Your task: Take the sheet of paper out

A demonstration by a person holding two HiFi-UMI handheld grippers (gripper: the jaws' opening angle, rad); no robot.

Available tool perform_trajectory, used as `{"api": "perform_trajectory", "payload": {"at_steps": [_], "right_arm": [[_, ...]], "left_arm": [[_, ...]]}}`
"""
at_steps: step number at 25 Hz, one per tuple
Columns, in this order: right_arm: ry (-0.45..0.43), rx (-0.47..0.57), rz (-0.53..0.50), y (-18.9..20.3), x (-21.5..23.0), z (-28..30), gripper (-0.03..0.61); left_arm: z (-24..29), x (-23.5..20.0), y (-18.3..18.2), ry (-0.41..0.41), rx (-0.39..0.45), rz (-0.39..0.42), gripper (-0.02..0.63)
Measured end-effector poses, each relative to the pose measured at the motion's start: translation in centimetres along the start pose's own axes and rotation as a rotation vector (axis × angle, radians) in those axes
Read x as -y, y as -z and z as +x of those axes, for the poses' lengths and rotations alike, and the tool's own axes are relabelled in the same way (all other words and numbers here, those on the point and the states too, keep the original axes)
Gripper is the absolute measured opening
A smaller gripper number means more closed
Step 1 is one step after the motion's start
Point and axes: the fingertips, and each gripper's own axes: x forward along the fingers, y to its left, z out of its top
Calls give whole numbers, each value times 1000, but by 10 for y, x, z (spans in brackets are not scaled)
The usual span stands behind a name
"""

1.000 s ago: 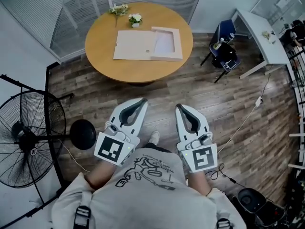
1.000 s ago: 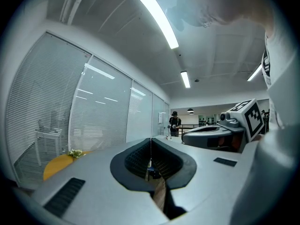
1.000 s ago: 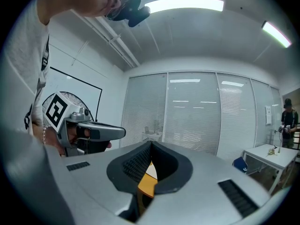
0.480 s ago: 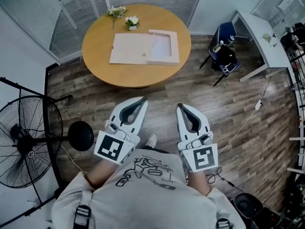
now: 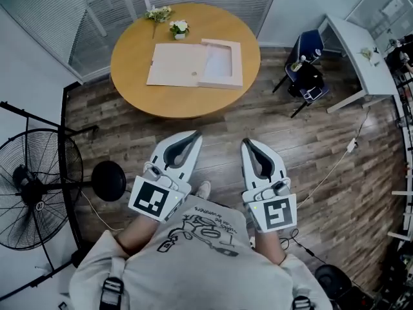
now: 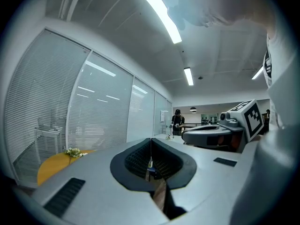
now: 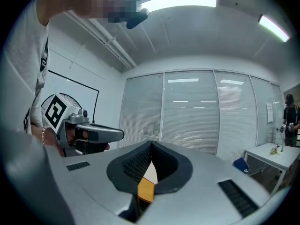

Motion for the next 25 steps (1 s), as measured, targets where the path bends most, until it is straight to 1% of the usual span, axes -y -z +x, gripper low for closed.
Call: {"api": "perform_trajectory", "payload": {"at_steps": [3, 7, 11, 19, 22, 25], "right_arm": [[-7, -9, 3, 5, 2, -1, 8], [-30, -44, -23, 13, 1, 0, 8], [-9, -5, 10, 9, 9, 2, 8], [-18, 0, 2, 8, 16, 22, 8], [-21, 1, 1, 7, 22, 31, 9], [-25, 2, -2, 8, 25, 39, 8]], "left_arm": [[2, 0, 2, -13, -1, 5, 23], [4, -3, 6, -24, -2, 4, 23], [9, -2, 3, -18, 10, -1, 23], [22, -18, 1, -23, 23, -3, 23], [30, -24, -3, -24, 45, -12, 20], [36, -29, 1, -27, 24, -5, 20]]}}
